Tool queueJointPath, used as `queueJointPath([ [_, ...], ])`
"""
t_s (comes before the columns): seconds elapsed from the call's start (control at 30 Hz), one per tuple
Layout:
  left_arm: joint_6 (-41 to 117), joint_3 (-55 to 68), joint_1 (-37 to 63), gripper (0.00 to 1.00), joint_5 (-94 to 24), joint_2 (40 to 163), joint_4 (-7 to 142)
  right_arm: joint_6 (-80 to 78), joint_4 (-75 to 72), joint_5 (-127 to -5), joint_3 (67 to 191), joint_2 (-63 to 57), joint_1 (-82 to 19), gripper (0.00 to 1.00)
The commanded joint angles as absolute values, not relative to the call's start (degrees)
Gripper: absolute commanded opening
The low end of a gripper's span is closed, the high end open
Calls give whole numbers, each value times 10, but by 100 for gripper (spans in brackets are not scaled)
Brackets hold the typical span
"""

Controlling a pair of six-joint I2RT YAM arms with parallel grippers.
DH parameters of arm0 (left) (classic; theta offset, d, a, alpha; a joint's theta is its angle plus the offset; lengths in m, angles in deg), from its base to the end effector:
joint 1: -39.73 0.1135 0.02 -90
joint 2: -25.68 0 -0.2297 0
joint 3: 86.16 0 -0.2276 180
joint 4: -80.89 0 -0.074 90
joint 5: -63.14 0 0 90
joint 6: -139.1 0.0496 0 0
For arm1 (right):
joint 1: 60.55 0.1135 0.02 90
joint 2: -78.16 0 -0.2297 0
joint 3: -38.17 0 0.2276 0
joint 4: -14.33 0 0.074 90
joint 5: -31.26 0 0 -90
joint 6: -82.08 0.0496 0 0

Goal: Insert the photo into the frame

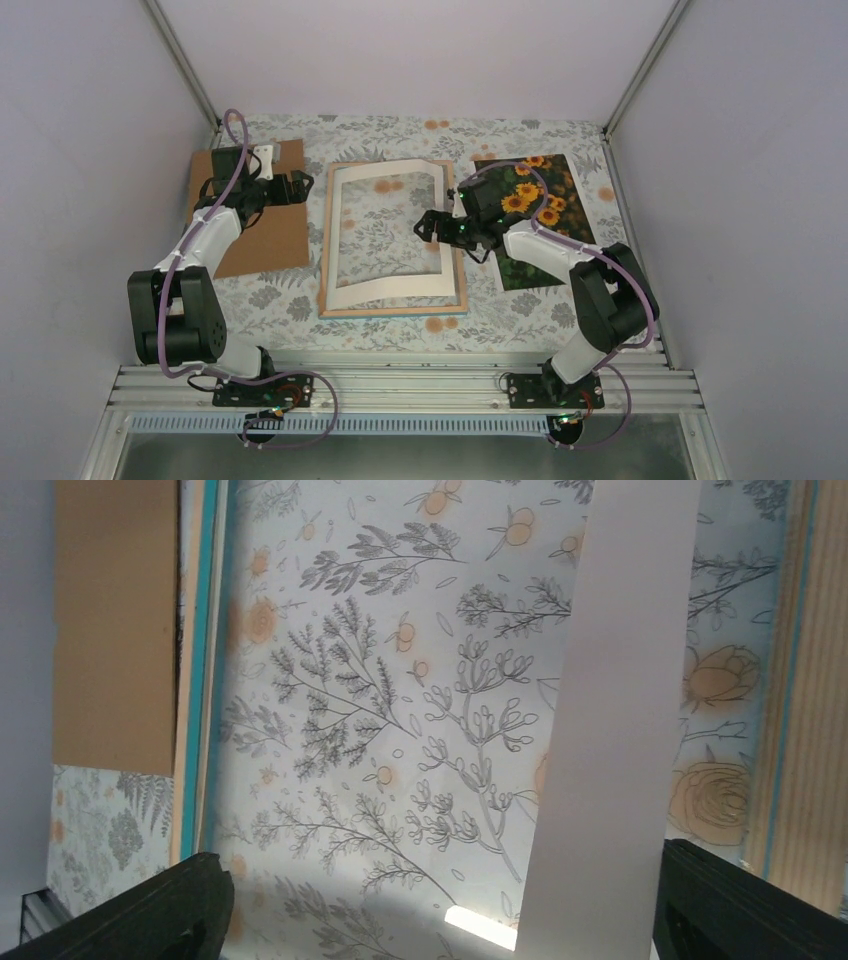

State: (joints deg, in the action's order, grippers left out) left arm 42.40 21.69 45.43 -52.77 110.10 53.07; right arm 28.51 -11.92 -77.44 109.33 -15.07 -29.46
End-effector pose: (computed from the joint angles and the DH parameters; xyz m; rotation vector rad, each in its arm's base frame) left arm 0.3114 0.0093 0.2174 -0.0035 2.2382 -0.5210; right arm 0.2695 0.1811 0.1670 -0.0411 2.5722 0.8946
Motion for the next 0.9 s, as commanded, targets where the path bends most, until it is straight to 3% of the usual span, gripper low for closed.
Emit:
queueJointPath([
  [0.0, 420, 213, 458, 100, -526, 1097, 537, 246, -131, -734, 1088, -136, -289, 100],
  [0.87, 420, 213, 461, 100, -507, 1092, 535, 186, -148, -709, 1069, -129, -297, 100],
])
